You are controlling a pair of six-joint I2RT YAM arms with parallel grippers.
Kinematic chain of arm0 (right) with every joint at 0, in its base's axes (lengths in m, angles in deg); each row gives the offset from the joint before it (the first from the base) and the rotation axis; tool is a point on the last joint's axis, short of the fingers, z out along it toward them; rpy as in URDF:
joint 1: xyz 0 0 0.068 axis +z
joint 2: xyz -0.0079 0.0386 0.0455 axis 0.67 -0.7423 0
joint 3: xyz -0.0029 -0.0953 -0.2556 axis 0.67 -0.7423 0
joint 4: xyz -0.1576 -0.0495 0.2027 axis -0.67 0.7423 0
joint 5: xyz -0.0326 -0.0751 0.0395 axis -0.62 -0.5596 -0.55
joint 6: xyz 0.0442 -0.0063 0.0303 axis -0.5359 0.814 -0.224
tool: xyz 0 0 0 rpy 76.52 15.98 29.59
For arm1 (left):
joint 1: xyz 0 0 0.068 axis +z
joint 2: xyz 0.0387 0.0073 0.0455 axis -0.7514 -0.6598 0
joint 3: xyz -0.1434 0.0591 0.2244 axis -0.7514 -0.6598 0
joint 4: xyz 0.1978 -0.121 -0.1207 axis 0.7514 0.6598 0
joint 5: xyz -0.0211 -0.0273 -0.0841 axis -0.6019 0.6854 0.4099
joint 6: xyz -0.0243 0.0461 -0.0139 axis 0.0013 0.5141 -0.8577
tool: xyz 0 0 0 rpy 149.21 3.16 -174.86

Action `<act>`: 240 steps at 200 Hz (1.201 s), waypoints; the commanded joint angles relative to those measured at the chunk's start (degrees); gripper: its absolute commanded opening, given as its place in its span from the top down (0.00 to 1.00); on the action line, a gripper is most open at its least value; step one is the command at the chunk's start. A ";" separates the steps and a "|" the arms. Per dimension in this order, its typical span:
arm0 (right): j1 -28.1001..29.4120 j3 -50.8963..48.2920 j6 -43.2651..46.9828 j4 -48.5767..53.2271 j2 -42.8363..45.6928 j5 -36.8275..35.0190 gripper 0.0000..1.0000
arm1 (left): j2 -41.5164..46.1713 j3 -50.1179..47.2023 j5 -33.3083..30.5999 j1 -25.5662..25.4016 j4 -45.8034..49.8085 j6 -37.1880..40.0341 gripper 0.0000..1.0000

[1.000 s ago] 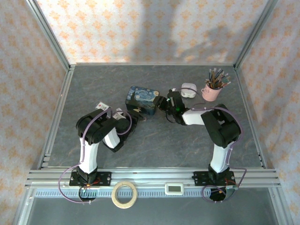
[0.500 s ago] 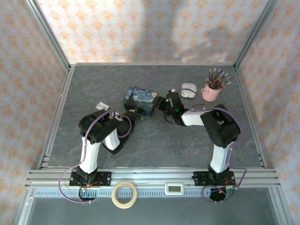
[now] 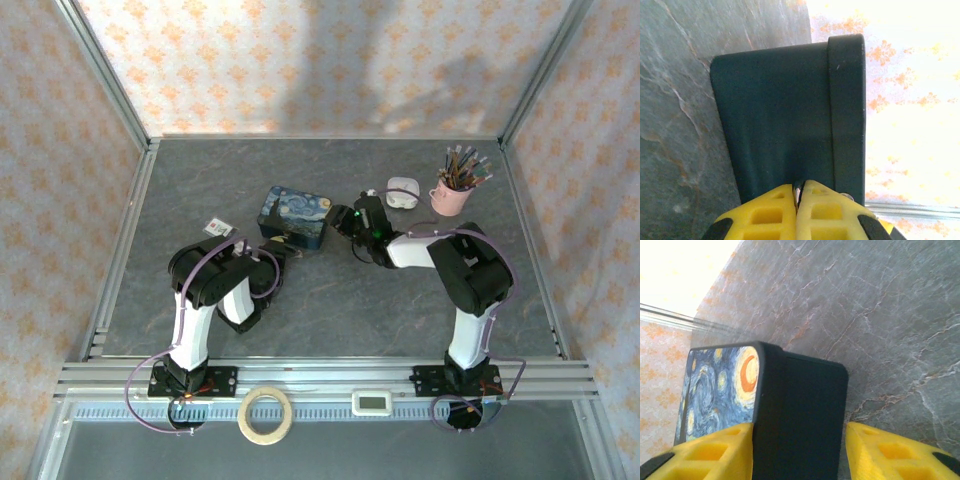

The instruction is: Unlock a padlock with a key

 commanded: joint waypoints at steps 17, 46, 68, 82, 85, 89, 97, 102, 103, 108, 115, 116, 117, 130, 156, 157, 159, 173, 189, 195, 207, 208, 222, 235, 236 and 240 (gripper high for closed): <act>0.52 0.53 5.18 4.32 2.99 -1.43 0.39 | -0.39 -0.48 -2.14 0.47 -11.19 3.33 1.00; 1.79 0.49 6.34 2.14 5.04 2.05 0.30 | 0.35 -1.11 -1.83 0.47 -10.65 4.72 1.00; 2.88 1.85 6.88 2.31 5.39 2.22 0.00 | 0.03 -1.39 -1.09 0.46 -11.18 4.73 1.00; 3.23 3.21 6.45 2.84 4.31 2.37 0.00 | -0.51 -1.34 -0.46 0.47 -11.79 4.52 1.00; 3.29 3.70 6.34 3.29 3.93 2.33 0.00 | -0.66 -1.30 -0.38 0.47 -11.83 4.51 1.00; 3.45 4.34 6.26 3.97 3.33 2.08 0.00 | -0.82 -1.24 -0.11 0.45 -11.95 4.37 1.00; 3.75 5.91 6.13 5.88 1.98 1.25 0.00 | -1.08 -1.14 0.17 0.47 -12.10 4.33 1.00; 3.99 7.01 6.12 7.05 1.05 0.76 0.00 | -1.23 -1.07 0.34 0.47 -12.31 4.33 1.00; 4.02 7.15 6.16 7.27 0.87 0.71 0.00 | -1.27 -1.11 0.40 0.47 -12.34 4.33 1.00; 4.25 7.92 6.06 7.90 0.02 0.38 0.00 | -1.39 -1.14 0.52 0.47 -12.60 4.25 1.00; 4.54 8.52 5.65 8.22 -0.87 -0.20 0.00 | -1.49 -1.22 0.55 0.47 -12.97 4.29 1.00; 4.60 8.57 5.61 8.29 -1.05 -0.34 0.00 | -1.49 -1.22 0.59 0.47 -13.02 4.31 1.00; 4.63 8.59 5.55 8.28 -1.19 -0.41 0.00 | -1.49 -1.18 0.61 0.47 -13.09 4.28 1.00; 4.92 9.65 4.60 8.69 -2.74 -1.16 0.00 | -1.49 -1.48 0.50 0.47 -13.56 4.31 1.00; 5.44 11.63 3.17 10.31 -6.08 -1.60 0.00 | -1.37 -2.06 -0.02 0.42 -13.62 4.45 1.00; 5.49 11.75 3.10 10.48 -6.25 -1.70 0.00 | -1.38 -2.08 0.00 0.44 -13.65 4.44 1.00; 5.53 11.95 3.05 10.89 -6.49 -1.89 0.00 | -1.40 -2.14 -0.16 0.46 -13.67 4.47 1.00; 5.63 12.22 1.82 13.31 -7.73 -3.56 0.00 | -1.53 -2.64 -1.29 0.46 -13.60 3.77 1.00; 5.63 10.71 -0.45 15.36 -7.78 -7.14 0.00 | -1.53 -3.41 -3.36 0.47 -13.60 3.15 1.00; 5.63 9.64 -1.07 15.55 -7.42 -8.32 0.00 | -1.36 -3.71 -4.30 0.42 -13.61 3.10 1.00; 5.63 7.24 -2.75 15.26 -6.50 -11.05 0.00 | -0.93 -3.86 -5.73 0.46 -13.64 3.27 1.00; 5.63 6.96 -2.93 15.19 -6.42 -11.21 0.00 | -0.94 -3.86 -5.84 0.46 -13.61 3.32 1.00; 5.64 4.17 -4.65 14.73 -5.18 -13.95 0.00 | -0.31 -2.93 -6.17 0.45 -13.61 5.14 1.00; 5.45 2.25 -5.87 14.29 -4.10 -15.40 0.00 | 0.13 -1.62 -5.19 0.47 -13.61 7.07 1.00; 5.45 2.14 -5.95 14.18 -4.03 -15.41 0.00 | 0.16 -1.55 -5.09 0.42 -13.64 7.15 1.00; 5.32 1.52 -6.25 13.68 -3.63 -15.52 0.00 | 0.25 -1.25 -4.73 0.46 -13.67 7.69 1.00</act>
